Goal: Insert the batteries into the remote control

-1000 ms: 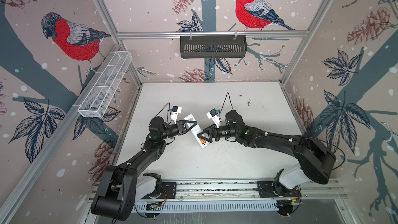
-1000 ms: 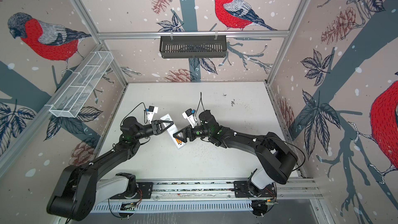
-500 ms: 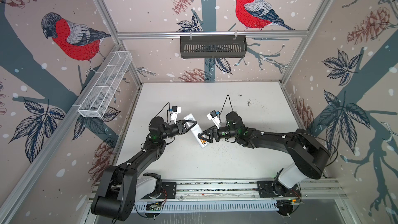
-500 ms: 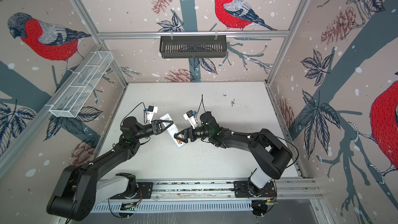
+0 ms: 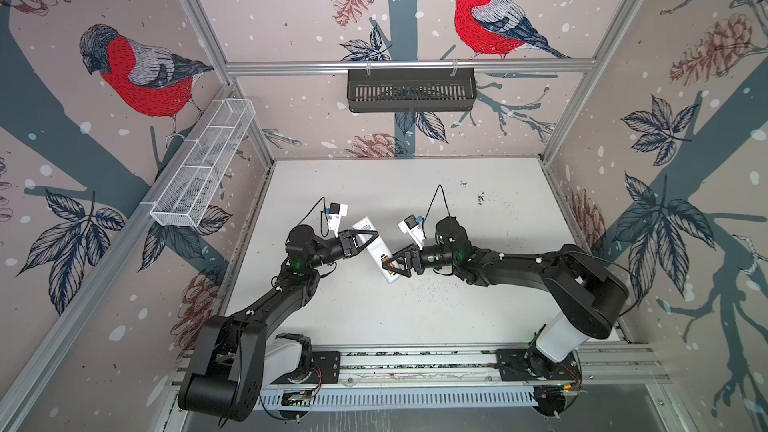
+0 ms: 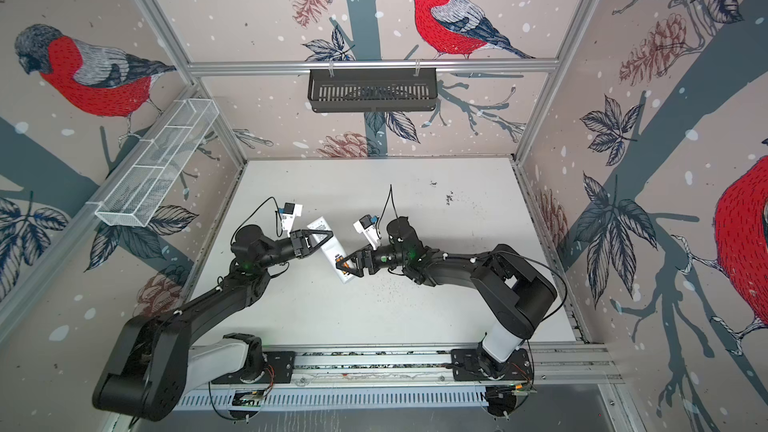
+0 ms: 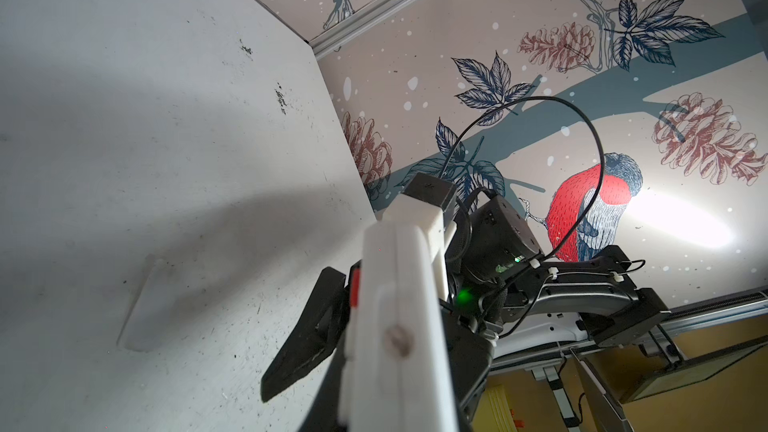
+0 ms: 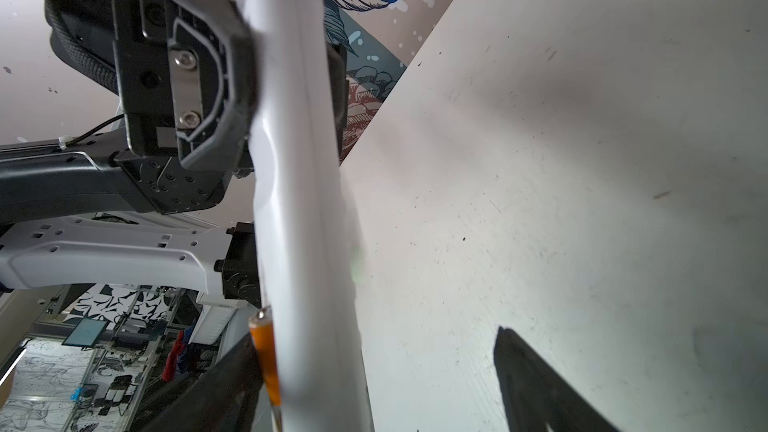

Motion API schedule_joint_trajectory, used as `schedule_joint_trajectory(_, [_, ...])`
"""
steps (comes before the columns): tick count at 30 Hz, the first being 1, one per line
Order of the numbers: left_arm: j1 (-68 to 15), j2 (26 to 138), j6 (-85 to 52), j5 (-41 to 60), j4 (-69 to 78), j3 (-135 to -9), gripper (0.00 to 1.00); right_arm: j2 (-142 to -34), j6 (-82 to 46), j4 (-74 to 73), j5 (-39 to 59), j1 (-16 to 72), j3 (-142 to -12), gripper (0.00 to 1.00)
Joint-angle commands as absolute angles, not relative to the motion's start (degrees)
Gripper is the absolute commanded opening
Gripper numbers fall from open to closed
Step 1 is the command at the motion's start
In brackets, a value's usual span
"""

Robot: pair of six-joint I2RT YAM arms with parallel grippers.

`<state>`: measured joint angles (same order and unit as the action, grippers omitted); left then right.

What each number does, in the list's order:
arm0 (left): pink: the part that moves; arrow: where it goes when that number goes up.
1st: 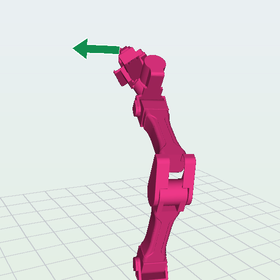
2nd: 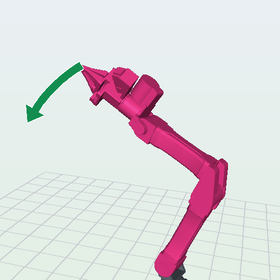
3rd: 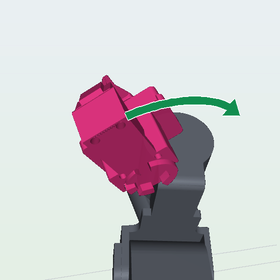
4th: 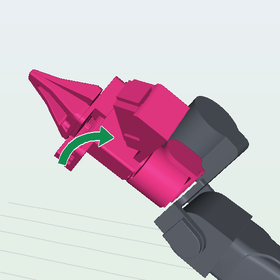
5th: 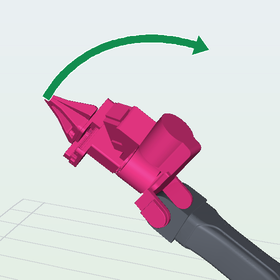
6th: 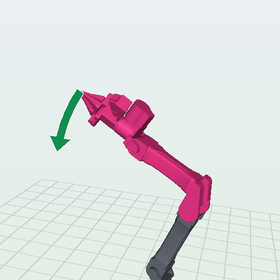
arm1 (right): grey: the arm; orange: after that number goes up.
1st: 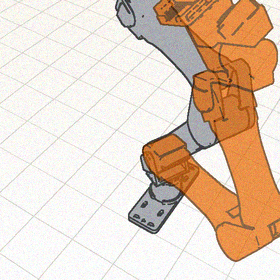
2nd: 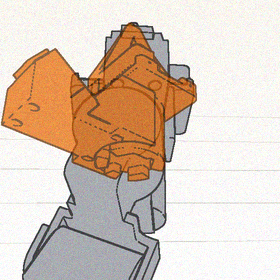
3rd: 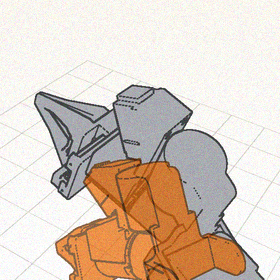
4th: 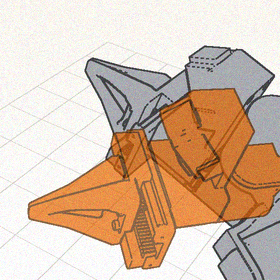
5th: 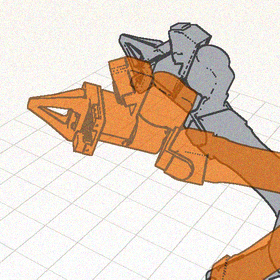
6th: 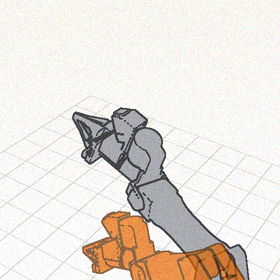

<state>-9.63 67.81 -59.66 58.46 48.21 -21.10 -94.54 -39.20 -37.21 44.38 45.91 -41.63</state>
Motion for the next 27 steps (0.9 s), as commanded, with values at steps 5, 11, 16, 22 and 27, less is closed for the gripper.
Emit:
schedule_joint_trajectory(5, [-9.18,68.14,-61.77,60.38,54.44,-21.09,0.00,-93.31,-40.03,-38.88,45.90,45.76,-40.91,0.86])
schedule_joint_trajectory(11, [-9.15,68.30,-60.49,59.82,52.54,-21.27,0.00,-90.29,-39.55,-39.12,48.04,45.61,-41.98,0.86])
schedule_joint_trajectory(16, [-9.22,67.91,-59.85,59.62,51.46,-21.36,0.00,-90.65,-39.67,-38.68,47.67,44.96,-43.40,0.86])
schedule_joint_trajectory(22, [-9.22,67.02,-59.50,59.63,50.93,-21.35,0.00,-94.00,-40.93,-40.79,47.73,44.11,-44.46,0.86])
schedule_joint_trajectory(27, [-9.18,66.95,-59.34,59.76,50.86,-21.44,0.00,-96.15,-41.99,-42.85,48.25,44.03,-44.37,0.86])
